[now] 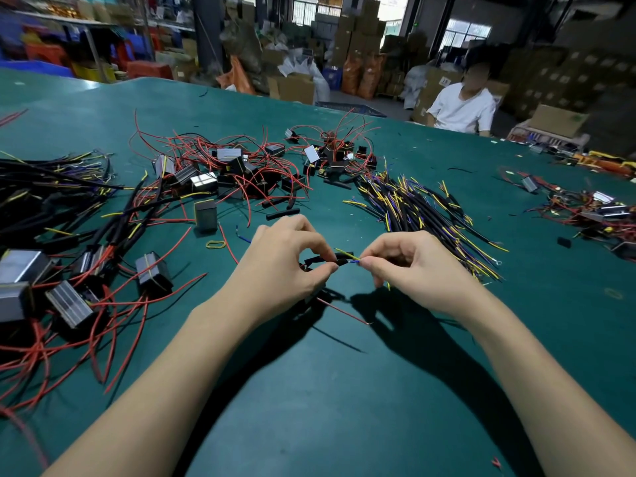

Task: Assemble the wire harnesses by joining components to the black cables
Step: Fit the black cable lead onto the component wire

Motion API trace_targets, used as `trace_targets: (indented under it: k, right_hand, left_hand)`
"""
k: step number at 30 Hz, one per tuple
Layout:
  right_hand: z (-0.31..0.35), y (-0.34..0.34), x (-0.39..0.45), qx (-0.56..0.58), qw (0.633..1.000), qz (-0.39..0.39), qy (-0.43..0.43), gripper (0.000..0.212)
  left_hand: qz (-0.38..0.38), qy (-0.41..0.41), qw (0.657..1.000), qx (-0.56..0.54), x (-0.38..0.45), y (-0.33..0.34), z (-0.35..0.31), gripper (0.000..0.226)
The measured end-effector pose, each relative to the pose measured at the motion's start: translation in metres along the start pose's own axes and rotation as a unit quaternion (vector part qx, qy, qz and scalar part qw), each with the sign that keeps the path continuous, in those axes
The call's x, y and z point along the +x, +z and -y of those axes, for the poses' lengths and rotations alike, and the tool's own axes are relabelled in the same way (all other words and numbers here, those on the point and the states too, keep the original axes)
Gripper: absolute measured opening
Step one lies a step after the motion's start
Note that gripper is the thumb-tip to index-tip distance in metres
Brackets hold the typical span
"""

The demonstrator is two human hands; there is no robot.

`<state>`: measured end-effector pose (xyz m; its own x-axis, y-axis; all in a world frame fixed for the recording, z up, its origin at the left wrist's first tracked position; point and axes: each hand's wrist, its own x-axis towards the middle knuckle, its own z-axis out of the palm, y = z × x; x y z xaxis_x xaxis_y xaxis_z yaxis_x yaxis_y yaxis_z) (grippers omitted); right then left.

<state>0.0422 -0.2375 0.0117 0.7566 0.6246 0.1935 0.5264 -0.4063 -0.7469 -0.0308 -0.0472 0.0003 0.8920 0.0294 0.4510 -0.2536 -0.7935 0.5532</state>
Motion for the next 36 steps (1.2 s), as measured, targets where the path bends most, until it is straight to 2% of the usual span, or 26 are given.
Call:
trace_targets:
  k: [5,9,14,20,26,29,33,36]
  right_hand:
    - [0.002,-0.002,-0.002,-0.014,1.000,-0.013,-0.011,0.010]
    - [0.003,-0.005,-0.003,-0.040,0.999,0.001,-0.010,0.010]
    - [0.005,-0.005,-0.003,-0.050,0.999,0.001,-0.019,0.008]
    - [0.009,-0.005,-0.003,-0.064,0.997,-0.009,-0.035,0.005]
    - [0.008,-0.009,-0.003,-0.069,0.997,-0.003,-0.031,0.007]
    - [0.007,-0.010,-0.003,-0.098,0.995,-0.001,-0.036,0.008]
    - [0.007,-0.007,-0.002,-0.064,0.997,-0.010,-0.029,0.003]
    - [0.006,-0.006,-0.001,-0.067,0.998,-0.013,-0.011,0.009]
  left_hand:
    - [0.013,-0.019,0.996,-0.081,-0.001,0.002,0.000,0.002]
    - [0.030,-0.038,0.994,-0.095,-0.001,0.003,0.001,0.003]
    - [0.015,-0.052,0.989,-0.135,-0.002,0.007,0.000,0.002]
    - [0.045,-0.066,0.986,-0.145,-0.001,0.006,0.000,0.004]
    - [0.009,-0.050,0.990,-0.134,-0.002,0.010,-0.006,0.003]
    - [0.011,-0.048,0.989,-0.141,-0.004,0.013,-0.009,0.002]
    - [0.015,-0.065,0.987,-0.144,-0.003,0.014,-0.012,0.010]
    - [0.023,-0.062,0.988,-0.143,-0.003,0.011,-0.013,0.006]
